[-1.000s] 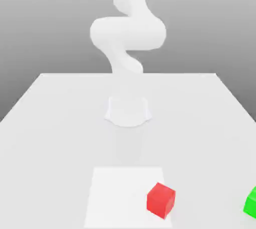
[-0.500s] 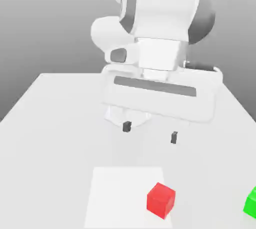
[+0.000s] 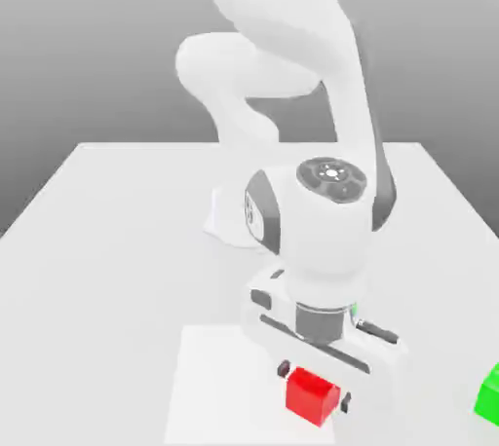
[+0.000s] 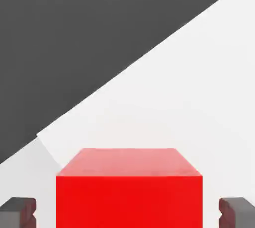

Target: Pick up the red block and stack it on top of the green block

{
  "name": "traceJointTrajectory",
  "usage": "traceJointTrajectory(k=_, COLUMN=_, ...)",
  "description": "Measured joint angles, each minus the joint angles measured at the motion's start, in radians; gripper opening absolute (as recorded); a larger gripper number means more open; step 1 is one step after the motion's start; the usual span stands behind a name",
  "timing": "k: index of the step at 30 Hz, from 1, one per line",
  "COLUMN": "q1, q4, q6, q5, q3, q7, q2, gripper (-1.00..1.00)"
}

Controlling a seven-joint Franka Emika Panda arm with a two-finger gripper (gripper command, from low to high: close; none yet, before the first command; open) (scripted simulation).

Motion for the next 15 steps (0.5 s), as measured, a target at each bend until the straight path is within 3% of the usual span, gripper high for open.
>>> traceJointTrajectory(k=4, q1=-0.003, q4=-0.001, q6=-0.002, q5=0.001, q3=0.004, q7=0.0, q2=-0.004, gripper=-1.0)
traceJointTrajectory(k=9, q1=-0.045, q4=-0.027, q6=-0.132, q5=0.111, q3=0.069, q7=-0.082, q2=-0.163, gripper=-1.0)
traceJointTrajectory(k=15, q1=0.109, q4=0.148, q6=-0.279, q5=0.067, q3=0.177, q7=-0.045, q2=-0.104, gripper=-1.0)
